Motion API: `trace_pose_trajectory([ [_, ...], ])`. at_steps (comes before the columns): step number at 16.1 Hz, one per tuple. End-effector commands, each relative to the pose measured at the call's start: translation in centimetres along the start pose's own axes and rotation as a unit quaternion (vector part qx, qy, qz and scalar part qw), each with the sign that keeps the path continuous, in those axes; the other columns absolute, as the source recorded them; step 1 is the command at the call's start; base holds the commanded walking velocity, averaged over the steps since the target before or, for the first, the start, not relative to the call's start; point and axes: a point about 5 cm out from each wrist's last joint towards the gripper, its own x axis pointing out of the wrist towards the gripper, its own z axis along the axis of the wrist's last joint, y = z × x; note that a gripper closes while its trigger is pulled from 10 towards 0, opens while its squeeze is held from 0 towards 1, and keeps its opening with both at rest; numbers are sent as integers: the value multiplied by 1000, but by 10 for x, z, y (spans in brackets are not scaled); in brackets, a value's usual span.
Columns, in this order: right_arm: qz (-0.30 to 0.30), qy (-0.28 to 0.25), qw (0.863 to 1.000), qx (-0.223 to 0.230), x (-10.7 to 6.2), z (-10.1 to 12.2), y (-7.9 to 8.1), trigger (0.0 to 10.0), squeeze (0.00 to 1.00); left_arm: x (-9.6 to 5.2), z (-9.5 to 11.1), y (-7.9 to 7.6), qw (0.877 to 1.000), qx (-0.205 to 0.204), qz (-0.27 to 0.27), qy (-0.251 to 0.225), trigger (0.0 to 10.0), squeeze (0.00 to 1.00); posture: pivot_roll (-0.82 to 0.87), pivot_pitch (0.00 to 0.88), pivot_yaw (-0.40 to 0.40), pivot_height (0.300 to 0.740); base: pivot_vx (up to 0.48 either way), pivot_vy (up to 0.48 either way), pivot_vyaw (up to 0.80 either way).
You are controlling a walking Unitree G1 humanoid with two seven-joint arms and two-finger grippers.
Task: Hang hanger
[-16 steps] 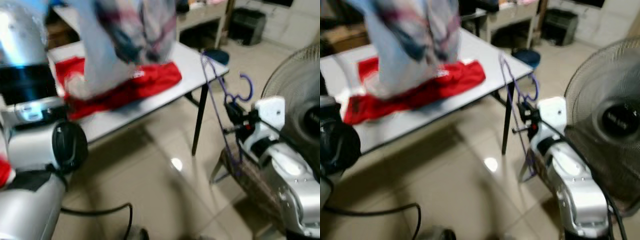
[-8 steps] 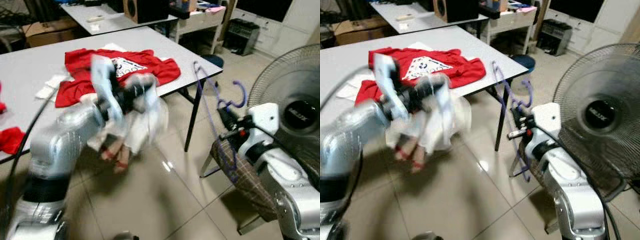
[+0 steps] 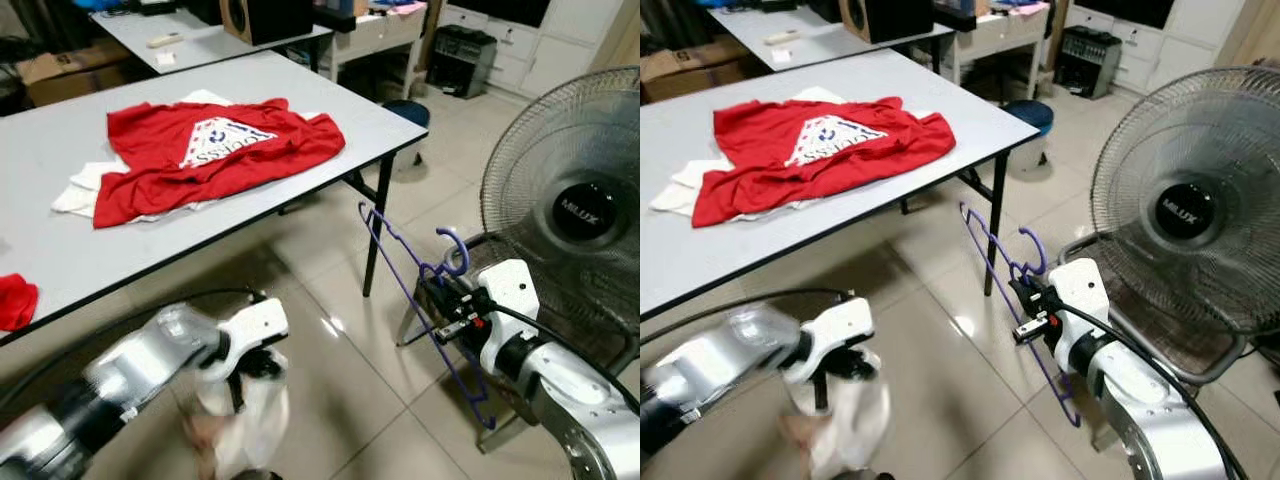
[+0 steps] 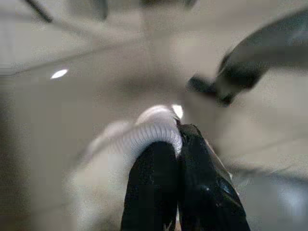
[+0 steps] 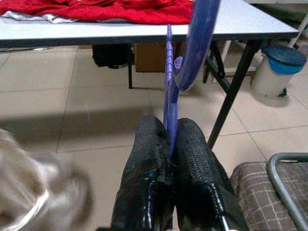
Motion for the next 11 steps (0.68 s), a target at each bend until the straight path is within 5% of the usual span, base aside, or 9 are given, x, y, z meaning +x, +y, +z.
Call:
trace_pose_trajectory([
  [1, 22, 7, 1000, -12, -4, 0, 4, 10000, 0, -2, 5, 14, 998, 41, 36, 20, 0, 0, -174, 0, 60, 740, 0, 0, 0],
  [5, 97, 77, 990, -68, -12, -28, 9, 10000, 0, -14, 18, 10, 983, 138, -113, 51, 0, 0, -169, 0, 97, 740, 0, 0, 0],
  [7, 94, 93, 988, -84, -8, -35, 5, 10000, 0, -23, 6, 20, 950, 217, -159, 160, 0, 0, -165, 0, 118, 740, 0, 0, 0],
  [10, 94, 81, 989, -79, -6, -34, 8, 10000, 0, -20, 20, 52, 947, 265, -29, 181, 0, 0, -169, 0, 139, 740, 0, 0, 0],
  [11, 106, 53, 991, -57, -7, -29, 13, 10000, 0, -19, 45, 64, 967, 230, 52, 93, 0, 0, -174, 0, 147, 740, 0, 0, 0],
])
